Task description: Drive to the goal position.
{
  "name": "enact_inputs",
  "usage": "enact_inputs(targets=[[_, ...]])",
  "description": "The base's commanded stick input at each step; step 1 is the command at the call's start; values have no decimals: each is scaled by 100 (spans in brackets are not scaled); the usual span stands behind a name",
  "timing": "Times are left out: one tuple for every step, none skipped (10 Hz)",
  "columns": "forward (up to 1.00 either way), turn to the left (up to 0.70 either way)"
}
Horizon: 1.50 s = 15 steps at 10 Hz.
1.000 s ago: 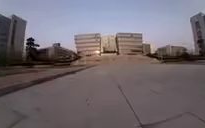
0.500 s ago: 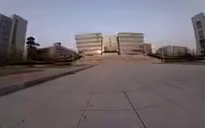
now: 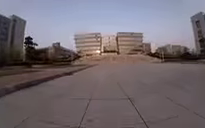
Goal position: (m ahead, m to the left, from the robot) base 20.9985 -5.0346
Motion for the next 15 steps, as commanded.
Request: enact_inputs(targets=[[70, -14], [70, -14], [70, -14], [70, -14], [70, -14], [70, -14], [70, -14], [70, -14], [70, -14], [70, -14], [70, -14], [70, -14], [70, -14], [70, -14], [70, -14]])
